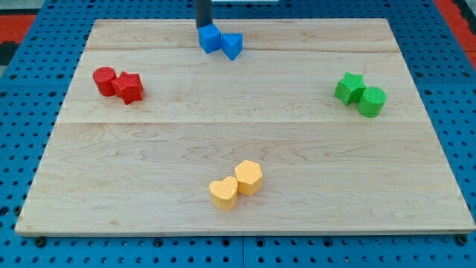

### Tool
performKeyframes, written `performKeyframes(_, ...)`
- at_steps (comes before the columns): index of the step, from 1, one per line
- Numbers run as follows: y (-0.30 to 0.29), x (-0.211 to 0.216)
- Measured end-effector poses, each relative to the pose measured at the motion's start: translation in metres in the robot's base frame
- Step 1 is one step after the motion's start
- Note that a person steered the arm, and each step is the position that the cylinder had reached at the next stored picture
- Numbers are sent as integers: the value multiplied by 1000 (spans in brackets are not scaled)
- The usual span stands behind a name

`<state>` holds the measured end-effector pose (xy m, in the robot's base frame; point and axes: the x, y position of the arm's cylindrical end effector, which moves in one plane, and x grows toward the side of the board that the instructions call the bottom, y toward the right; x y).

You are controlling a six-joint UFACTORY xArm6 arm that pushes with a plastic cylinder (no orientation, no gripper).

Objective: Separate the blue cube from blue triangle

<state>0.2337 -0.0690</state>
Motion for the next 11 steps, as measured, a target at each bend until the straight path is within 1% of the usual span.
performKeyframes(1,0,21)
performKeyframes(2,-16,23)
performKeyframes(3,-17,60)
performKeyframes(4,85,85)
performKeyframes(5,79,70)
performKeyframes(6,36,37)
performKeyframes(7,7,11)
performKeyframes(8,36,-17)
performKeyframes(9,96,14)
performKeyframes(10,110,65)
performKeyframes(11,103,47)
